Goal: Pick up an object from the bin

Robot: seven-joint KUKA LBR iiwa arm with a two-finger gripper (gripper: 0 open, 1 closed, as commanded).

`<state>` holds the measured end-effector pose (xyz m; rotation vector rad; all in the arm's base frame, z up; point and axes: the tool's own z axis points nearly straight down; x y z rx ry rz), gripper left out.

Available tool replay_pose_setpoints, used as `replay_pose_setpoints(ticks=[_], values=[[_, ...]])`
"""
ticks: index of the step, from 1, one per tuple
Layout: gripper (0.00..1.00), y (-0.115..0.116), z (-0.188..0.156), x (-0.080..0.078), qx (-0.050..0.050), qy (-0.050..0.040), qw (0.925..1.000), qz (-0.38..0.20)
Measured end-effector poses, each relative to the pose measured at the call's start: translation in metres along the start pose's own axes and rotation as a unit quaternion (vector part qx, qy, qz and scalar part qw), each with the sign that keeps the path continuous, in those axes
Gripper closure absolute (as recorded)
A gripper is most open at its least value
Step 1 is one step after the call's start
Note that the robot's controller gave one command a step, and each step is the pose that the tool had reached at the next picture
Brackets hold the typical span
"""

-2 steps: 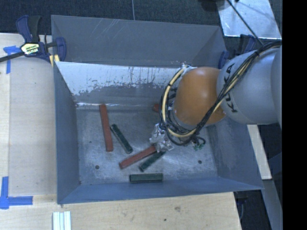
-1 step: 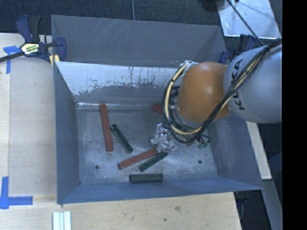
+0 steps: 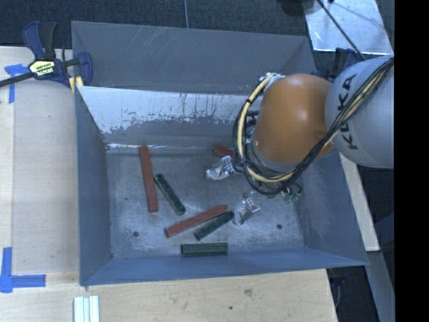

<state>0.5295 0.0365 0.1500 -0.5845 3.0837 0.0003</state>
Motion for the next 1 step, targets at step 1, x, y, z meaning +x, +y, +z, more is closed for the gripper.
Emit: replay_pose_setpoints(ticks=[1], values=[[0.00, 0.0000, 0.0000, 0.0000, 0.000, 0.0000, 1.0000, 0.000]])
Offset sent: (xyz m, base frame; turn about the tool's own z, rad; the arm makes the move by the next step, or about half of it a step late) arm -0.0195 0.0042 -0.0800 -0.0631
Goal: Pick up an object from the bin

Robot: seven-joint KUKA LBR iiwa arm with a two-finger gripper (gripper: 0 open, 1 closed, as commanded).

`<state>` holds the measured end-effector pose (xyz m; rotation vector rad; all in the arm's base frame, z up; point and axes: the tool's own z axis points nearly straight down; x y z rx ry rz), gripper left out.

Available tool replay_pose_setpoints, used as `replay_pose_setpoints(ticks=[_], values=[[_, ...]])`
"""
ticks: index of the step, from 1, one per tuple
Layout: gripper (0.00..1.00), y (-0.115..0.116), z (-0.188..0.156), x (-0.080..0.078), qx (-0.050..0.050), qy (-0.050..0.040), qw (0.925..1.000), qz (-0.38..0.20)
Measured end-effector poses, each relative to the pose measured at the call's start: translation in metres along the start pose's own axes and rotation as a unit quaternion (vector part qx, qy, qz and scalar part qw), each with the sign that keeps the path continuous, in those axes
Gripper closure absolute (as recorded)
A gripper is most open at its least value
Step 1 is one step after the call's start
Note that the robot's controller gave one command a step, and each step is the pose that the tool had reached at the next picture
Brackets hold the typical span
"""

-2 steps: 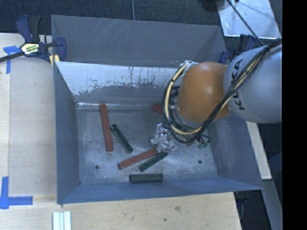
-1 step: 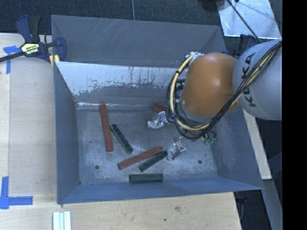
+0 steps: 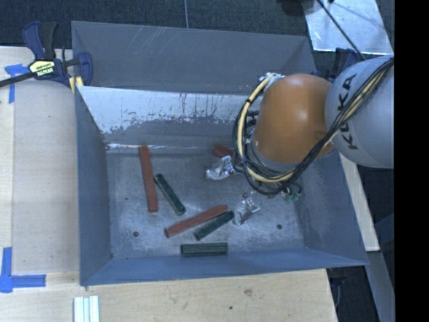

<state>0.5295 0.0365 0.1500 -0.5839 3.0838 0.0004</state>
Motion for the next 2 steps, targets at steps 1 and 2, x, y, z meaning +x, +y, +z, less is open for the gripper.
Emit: replay_pose_setpoints(ticks=[1, 2], values=[[1.00, 0.0100, 0.0730, 0.0097, 0.002, -0.0103, 0.9995, -0.030], [1.00, 0.0100, 0.0730, 0.0097, 0.002, -0.0103, 0.9995, -0.030]])
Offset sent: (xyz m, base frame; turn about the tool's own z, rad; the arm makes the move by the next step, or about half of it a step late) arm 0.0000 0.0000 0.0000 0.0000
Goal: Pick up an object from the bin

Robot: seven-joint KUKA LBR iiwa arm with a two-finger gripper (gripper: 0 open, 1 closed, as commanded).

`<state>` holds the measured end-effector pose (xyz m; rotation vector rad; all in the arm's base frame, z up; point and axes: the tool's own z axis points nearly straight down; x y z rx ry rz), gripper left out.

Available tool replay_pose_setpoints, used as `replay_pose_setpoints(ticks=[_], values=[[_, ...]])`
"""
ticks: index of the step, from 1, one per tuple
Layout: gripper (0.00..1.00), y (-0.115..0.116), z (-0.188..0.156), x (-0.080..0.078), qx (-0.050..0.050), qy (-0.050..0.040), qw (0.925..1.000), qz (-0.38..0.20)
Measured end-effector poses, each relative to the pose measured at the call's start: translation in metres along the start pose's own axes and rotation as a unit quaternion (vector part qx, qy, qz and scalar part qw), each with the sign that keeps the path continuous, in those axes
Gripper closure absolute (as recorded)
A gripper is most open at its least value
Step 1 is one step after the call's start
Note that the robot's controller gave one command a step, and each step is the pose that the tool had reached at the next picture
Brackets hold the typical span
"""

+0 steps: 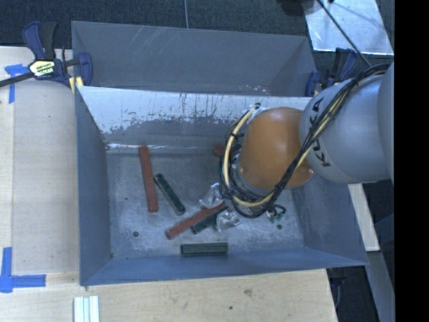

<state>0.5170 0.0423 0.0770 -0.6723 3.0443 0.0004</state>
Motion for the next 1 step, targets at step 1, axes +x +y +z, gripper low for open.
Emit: replay_pose_setpoints(ticks=[1], values=[[1.00, 0.0259, -0.1241, -0.0157, -0.002, 0.0105, 0.9995, 0.030]])
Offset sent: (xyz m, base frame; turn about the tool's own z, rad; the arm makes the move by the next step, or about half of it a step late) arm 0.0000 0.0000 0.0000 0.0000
